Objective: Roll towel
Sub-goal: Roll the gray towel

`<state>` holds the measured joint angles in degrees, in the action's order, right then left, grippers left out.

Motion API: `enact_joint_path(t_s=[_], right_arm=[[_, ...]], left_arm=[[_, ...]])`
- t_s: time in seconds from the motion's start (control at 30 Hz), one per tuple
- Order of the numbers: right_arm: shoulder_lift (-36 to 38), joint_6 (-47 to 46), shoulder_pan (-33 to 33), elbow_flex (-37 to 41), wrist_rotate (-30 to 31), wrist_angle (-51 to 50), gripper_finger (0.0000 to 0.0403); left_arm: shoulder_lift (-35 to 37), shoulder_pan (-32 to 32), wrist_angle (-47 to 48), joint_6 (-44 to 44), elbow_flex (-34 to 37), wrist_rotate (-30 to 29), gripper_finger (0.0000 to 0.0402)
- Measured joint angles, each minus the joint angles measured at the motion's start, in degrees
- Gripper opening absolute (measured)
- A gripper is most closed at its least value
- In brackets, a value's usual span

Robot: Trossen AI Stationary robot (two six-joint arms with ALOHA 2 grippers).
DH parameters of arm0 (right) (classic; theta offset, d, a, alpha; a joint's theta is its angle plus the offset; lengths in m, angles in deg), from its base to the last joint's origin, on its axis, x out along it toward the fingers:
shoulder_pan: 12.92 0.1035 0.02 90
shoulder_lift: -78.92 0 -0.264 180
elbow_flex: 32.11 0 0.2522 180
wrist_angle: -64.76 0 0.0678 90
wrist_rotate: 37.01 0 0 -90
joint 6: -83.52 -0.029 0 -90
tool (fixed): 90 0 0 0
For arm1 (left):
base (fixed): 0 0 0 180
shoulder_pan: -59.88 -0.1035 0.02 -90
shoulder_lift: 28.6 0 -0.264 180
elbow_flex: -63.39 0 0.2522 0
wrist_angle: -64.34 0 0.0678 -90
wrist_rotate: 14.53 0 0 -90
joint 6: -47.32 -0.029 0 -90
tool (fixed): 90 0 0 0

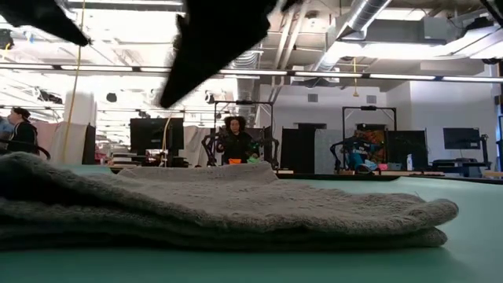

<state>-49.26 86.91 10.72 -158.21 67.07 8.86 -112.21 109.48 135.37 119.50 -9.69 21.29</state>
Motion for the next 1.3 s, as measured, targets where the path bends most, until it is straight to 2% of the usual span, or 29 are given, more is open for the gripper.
enact_joint_path(t_s=[0.07,0.2,0.27,0.4,0.57,0.7,0.8,1.03,1.17,1.3], right_arm=[[1.21,2.2,-2.48,0.0,-0.63,-4.96,0.0208],[3.06,6.67,-8.31,0.0,-4.16,-13.2,0.0208],[3.55,8.3,-11.73,0.0,-5.26,-16.83,0.0208],[3.67,12.37,-18.61,0.02,-10.92,-20.7,0.0217],[3.73,17.84,-27.07,0.02,-17.5,-22.1,0.0234],[3.73,20.63,-33.12,0.02,-20.12,-20.15,0.0243],[3.7,21.7,-35.99,0.02,-20.48,-18.65,0.0246],[0.65,22.81,-36.92,0.09,-22.93,-15.25,0.0247],[-0.48,22.09,-36.57,0.0,-25.13,-13.27,0.0247],[-0.63,21.71,-35.41,0.18,-25.34,-11.89,0.0247]], left_arm=[[6.57,-3.41,-2.56,-2.33,3.59,0.94,0.0],[15.67,-11.36,-13.32,-16.32,8.96,1.67,0.0004],[18.16,-15.58,-17.73,-25.16,11.23,4.73,0.0015],[20.27,-23.44,-24.42,-39.91,13.78,11.7,0.0056],[20.79,-33.8,-29.05,-49.81,16.56,20.01,0.0111],[20.79,-40.82,-38.01,-60.23,20.14,27.4,0.0135],[20.79,-46.96,-41.52,-63.75,22.55,33.74,0.0139],[20.75,-58.17,-51.17,-66.93,28.44,44.38,0.0139],[20.74,-61.5,-52.47,-67.27,30.79,49.29,0.0139],[20.74,-61.98,-52.85,-67.19,31.49,51.97,0.0139]])
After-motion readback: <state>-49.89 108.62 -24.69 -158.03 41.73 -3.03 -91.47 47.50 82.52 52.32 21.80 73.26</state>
